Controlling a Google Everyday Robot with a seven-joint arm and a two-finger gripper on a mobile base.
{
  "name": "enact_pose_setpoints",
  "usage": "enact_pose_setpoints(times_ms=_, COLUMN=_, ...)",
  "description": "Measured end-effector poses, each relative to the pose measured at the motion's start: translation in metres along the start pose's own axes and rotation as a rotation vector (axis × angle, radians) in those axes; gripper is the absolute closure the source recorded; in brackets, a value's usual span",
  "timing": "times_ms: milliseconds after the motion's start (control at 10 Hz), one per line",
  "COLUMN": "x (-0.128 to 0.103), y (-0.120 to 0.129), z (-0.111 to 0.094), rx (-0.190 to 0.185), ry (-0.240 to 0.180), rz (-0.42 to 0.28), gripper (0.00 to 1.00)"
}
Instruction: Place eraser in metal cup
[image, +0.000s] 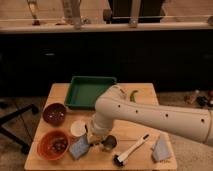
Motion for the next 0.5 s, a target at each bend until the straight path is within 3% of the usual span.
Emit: enact_pose_setpoints(times_ms=500, x=-0.017, y=0.001, z=-0.013, rx=-0.034, ry=0.029, rz=0.027, gripper=0.99)
